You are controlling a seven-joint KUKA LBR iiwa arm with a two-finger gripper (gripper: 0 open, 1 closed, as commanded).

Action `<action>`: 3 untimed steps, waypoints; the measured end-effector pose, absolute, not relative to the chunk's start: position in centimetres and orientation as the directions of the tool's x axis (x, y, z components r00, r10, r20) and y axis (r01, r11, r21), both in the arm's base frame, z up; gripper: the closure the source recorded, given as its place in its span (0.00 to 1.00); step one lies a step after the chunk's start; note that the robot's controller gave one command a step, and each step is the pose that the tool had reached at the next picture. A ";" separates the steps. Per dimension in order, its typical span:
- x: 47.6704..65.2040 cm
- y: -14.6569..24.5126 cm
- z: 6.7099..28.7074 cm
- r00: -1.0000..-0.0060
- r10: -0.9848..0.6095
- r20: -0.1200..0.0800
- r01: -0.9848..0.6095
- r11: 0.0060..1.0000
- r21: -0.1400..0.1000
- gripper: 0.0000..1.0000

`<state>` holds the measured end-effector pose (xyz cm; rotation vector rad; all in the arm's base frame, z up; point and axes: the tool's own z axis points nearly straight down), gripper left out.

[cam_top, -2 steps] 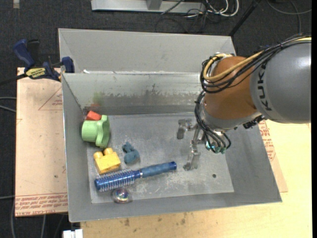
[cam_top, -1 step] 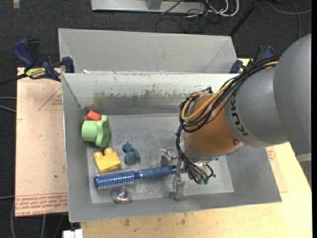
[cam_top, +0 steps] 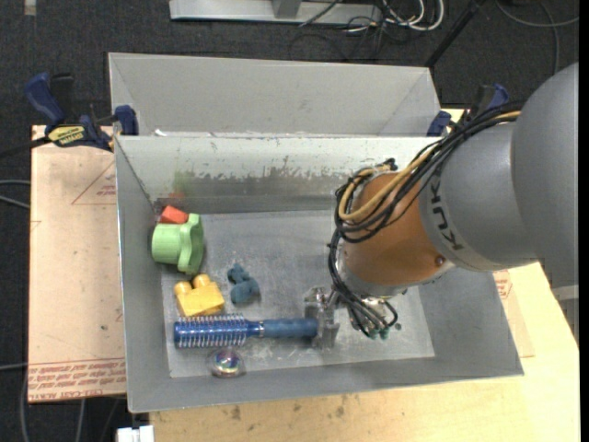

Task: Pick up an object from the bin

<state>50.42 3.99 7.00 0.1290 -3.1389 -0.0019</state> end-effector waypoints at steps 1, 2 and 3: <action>51.7 4.4 22.6 -0.996 -0.086 -0.012 -0.086 0.996 0.000 1.00; 51.6 4.4 22.1 -0.996 -0.086 -0.003 -0.086 0.996 0.001 0.00; 56.5 2.5 27.4 -0.995 -0.098 -0.012 -0.098 0.995 -0.001 0.00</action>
Offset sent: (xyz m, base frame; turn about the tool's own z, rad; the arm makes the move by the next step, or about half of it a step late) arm 0.0105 0.0042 0.1515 -0.0040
